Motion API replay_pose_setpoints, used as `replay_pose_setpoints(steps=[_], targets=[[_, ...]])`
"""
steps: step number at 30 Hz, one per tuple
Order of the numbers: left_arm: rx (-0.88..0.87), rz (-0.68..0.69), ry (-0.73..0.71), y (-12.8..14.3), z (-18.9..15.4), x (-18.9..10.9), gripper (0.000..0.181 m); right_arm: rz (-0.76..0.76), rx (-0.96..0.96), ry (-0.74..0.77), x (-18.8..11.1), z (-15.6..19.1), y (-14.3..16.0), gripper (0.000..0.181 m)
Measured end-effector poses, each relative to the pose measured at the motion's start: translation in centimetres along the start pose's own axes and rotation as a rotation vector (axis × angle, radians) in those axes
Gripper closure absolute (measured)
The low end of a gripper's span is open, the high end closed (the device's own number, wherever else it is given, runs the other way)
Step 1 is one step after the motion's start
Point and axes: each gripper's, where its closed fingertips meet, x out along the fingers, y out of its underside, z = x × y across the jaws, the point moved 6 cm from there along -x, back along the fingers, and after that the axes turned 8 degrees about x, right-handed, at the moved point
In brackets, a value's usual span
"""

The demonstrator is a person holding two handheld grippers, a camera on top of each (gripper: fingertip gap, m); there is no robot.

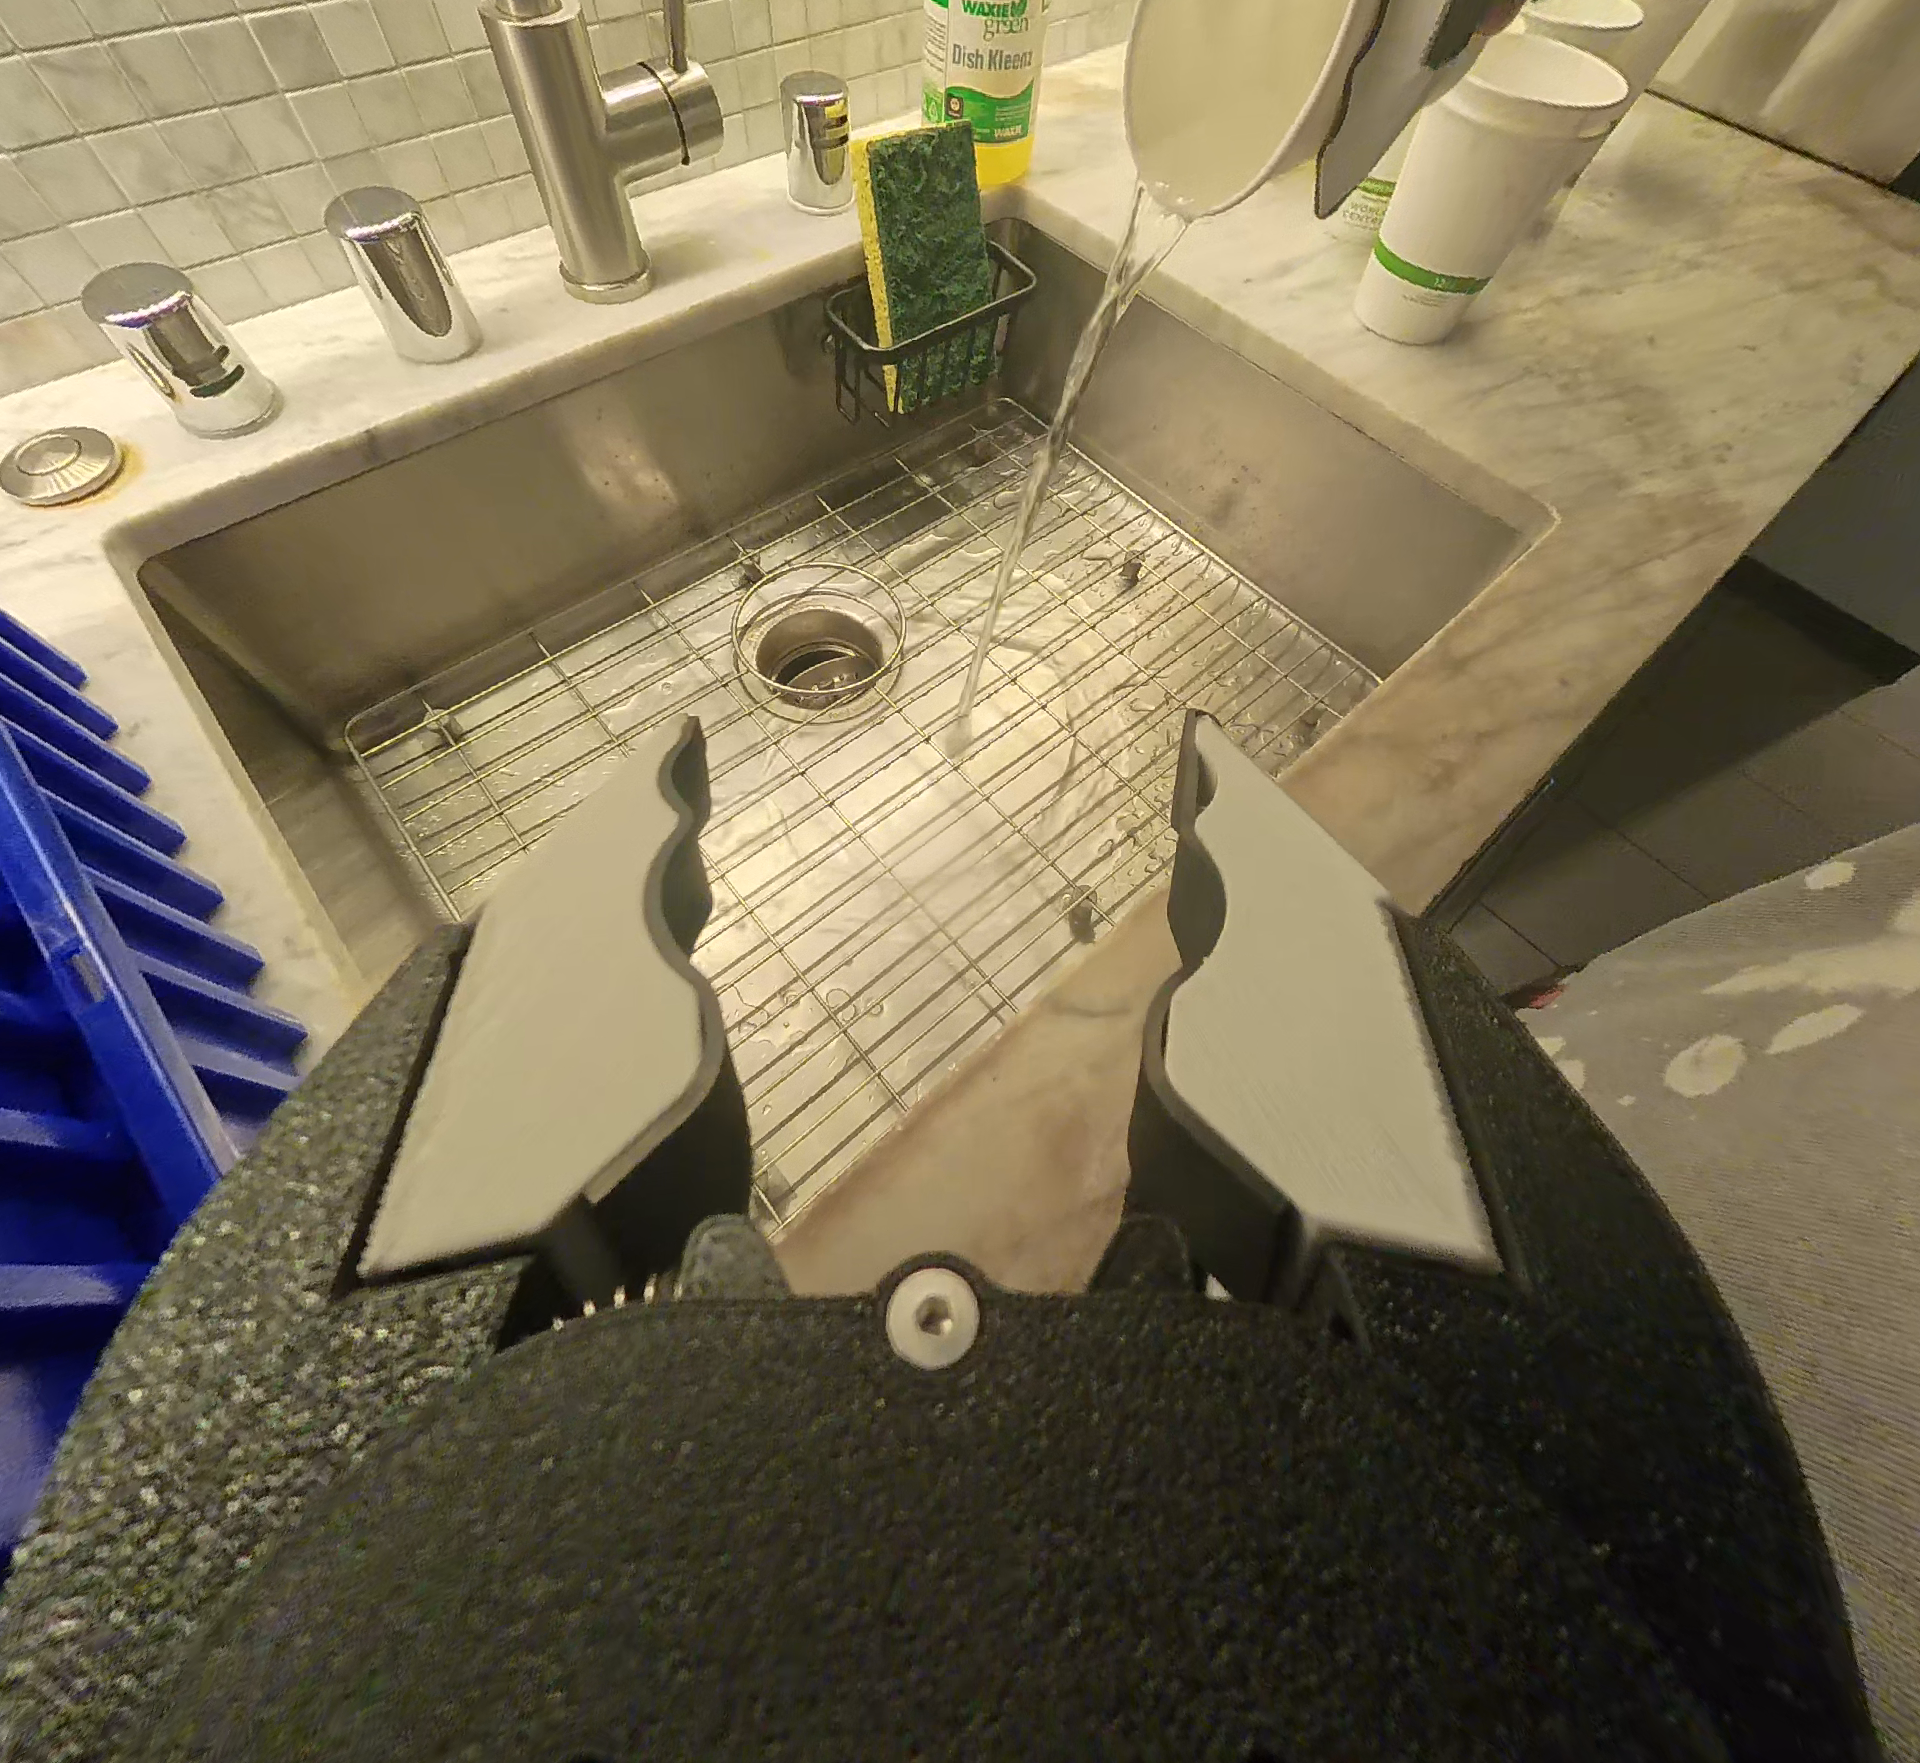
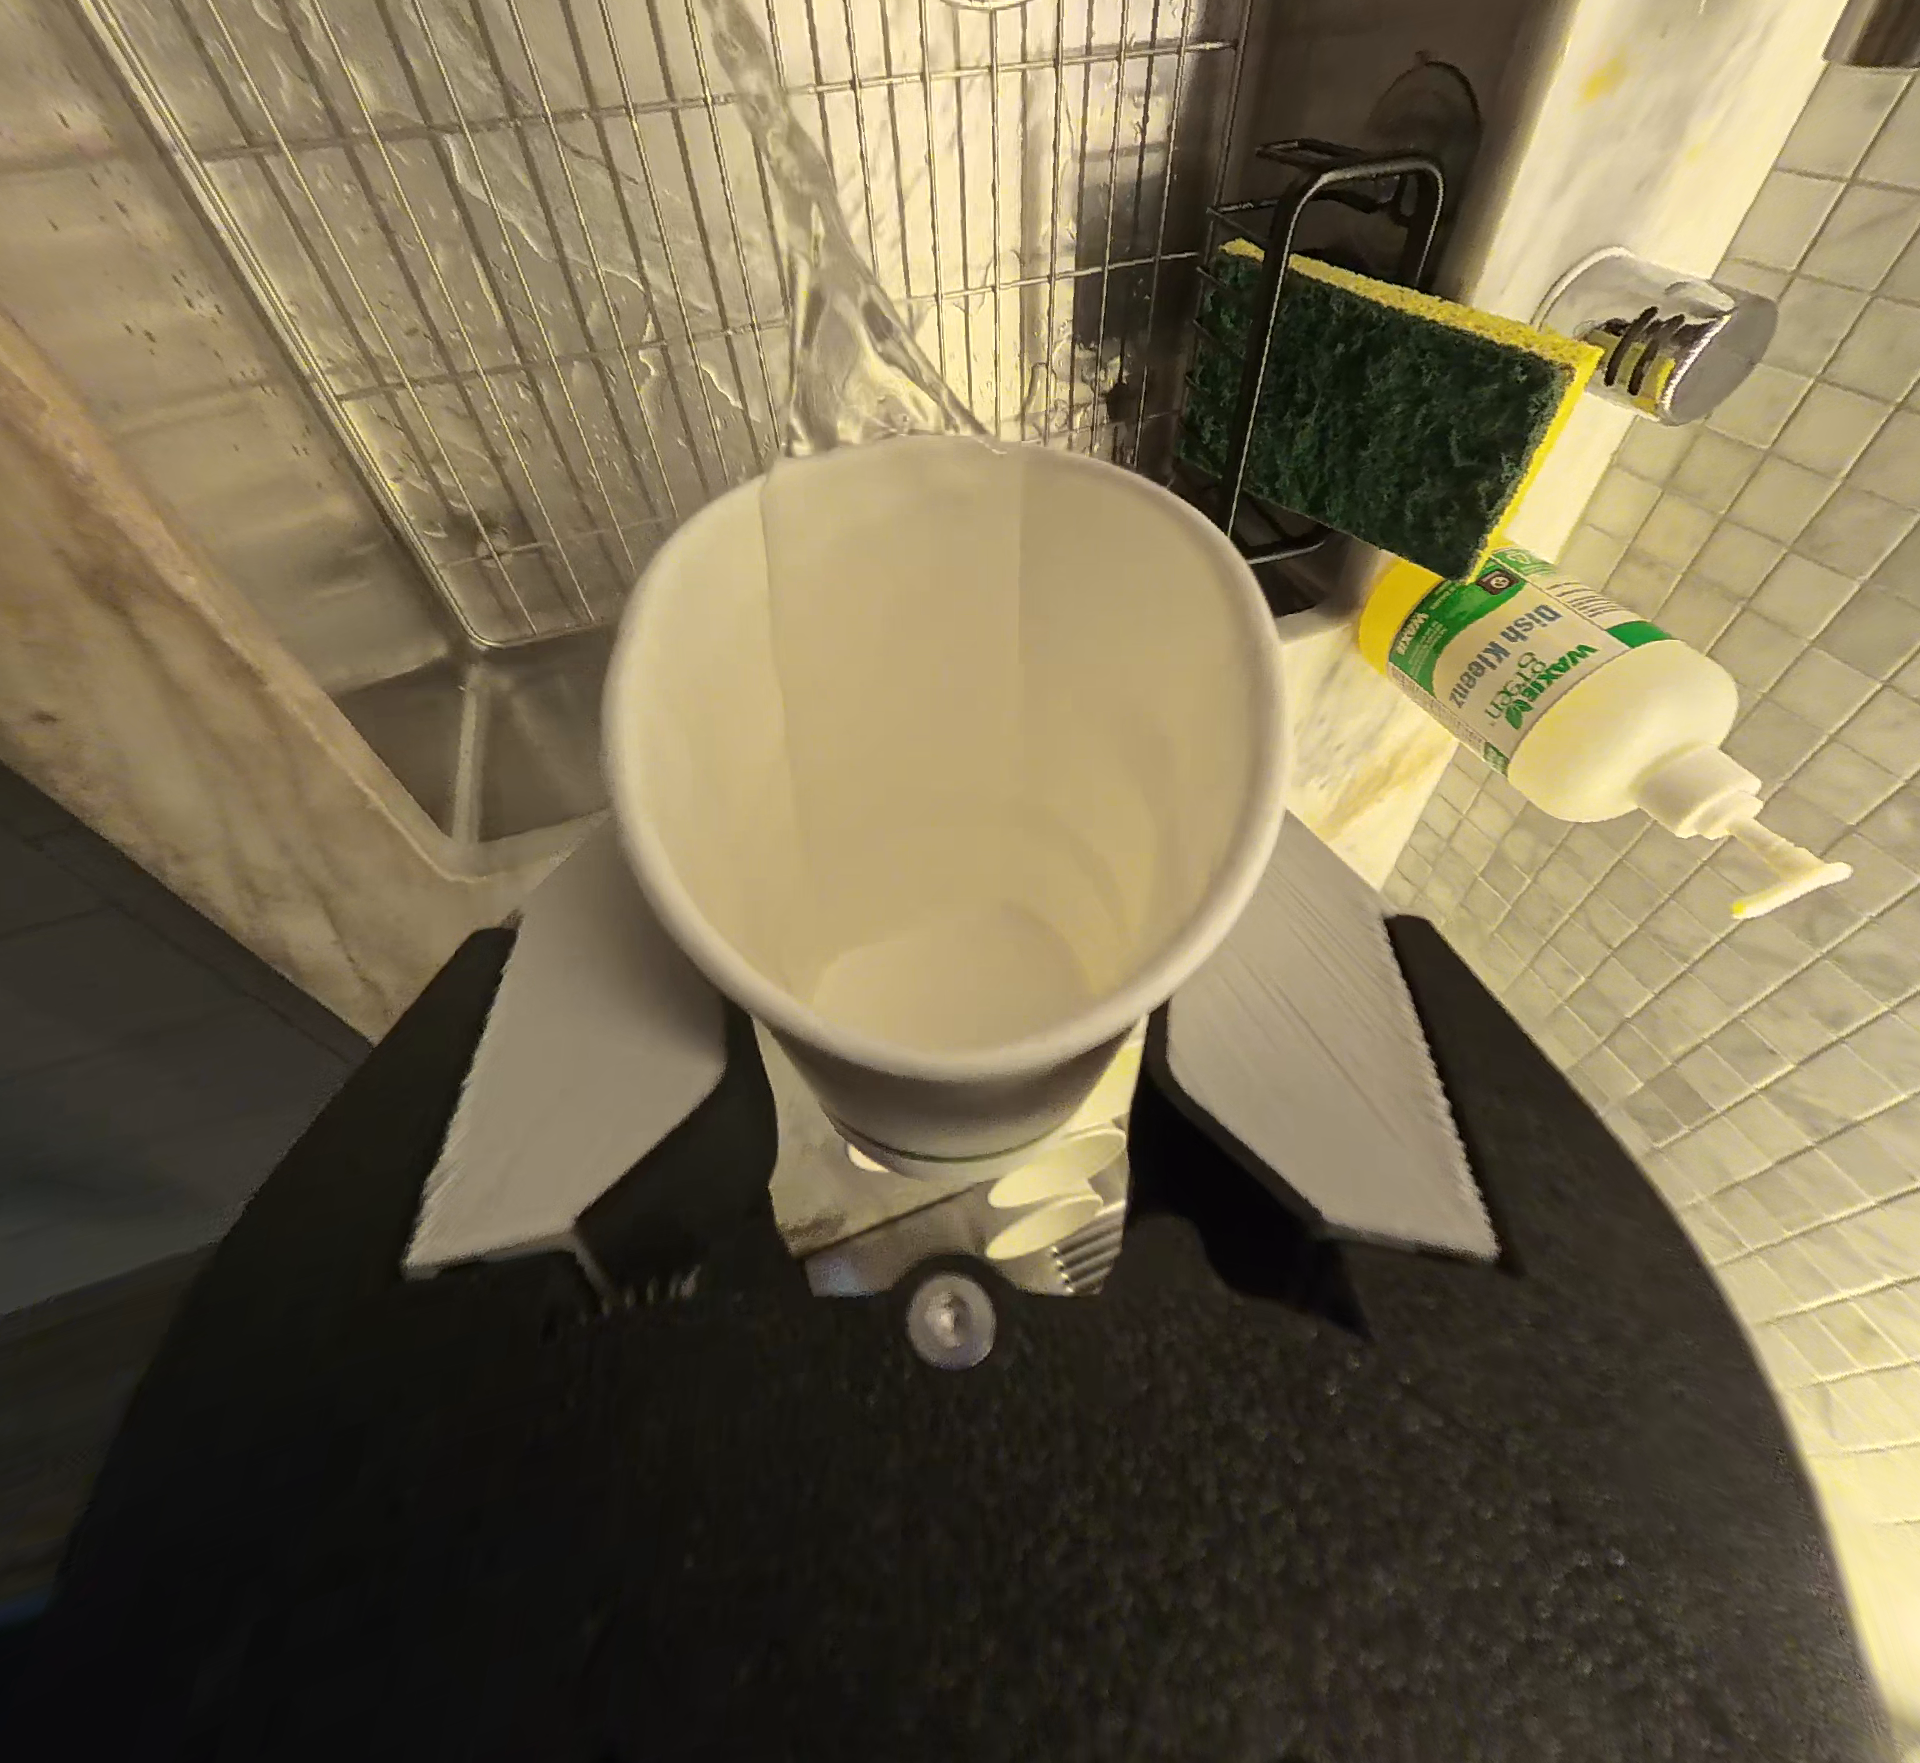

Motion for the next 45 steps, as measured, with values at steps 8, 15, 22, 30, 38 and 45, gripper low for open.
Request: replay_pose_setpoints(steps=[8,15,22,30,38,45], targets=[[0.001,0.003,0.011,-0.1,0.0,0.3,0.091,0.115,-0.120,0.077,-0.1,-1.1,0.3,0.101],[0.009,0.000,0.021,-0.3,0.0,0.5,0.091,0.177,-0.213,0.133,-0.4,-1.5,-0.1,0.101],[0.009,-0.002,0.025,-0.3,0.0,0.7,0.091,0.225,-0.315,0.212,-1.0,-1.9,-0.7,0.101],[0.004,0.001,0.027,-0.1,-0.2,0.7,0.091,0.263,-0.485,0.362,-1.8,-2.2,-1.2,0.102],[0.009,0.011,0.040,-0.3,-0.7,0.6,0.091,-0.108,-0.052,0.190,-2.2,-0.2,-0.4,0.099],[0.050,0.043,0.069,-1.0,-2.0,1.9,0.092,-0.622,0.687,-0.106,-1.3,2.4,4.4,0.097]])
